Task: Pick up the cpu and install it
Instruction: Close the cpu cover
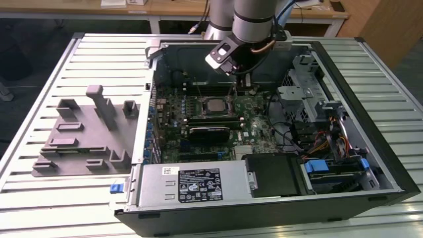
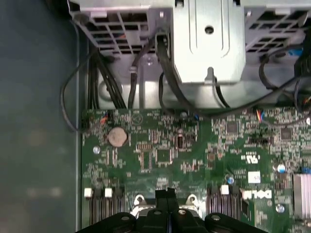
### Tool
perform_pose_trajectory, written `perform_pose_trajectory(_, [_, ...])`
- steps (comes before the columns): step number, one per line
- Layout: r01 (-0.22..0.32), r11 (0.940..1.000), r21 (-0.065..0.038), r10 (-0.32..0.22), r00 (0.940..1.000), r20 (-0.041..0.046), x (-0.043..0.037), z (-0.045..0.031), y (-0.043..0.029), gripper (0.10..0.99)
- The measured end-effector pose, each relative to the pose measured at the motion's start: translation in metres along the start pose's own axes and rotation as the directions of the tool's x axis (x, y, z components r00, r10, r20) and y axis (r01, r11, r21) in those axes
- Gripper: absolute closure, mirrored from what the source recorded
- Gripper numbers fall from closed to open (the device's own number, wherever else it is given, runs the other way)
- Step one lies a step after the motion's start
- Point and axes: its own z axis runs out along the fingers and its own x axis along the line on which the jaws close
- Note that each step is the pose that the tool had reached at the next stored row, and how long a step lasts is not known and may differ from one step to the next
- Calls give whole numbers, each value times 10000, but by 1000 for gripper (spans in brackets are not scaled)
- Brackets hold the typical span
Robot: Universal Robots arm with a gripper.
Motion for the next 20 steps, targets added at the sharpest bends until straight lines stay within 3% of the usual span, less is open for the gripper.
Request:
perform_pose_trajectory(8, [0,10000,0,0,10000,-3,-3,-5,-146,980])
perform_pose_trajectory(20, [0,10000,7,0,10000,-2,-9,29,-285,980])
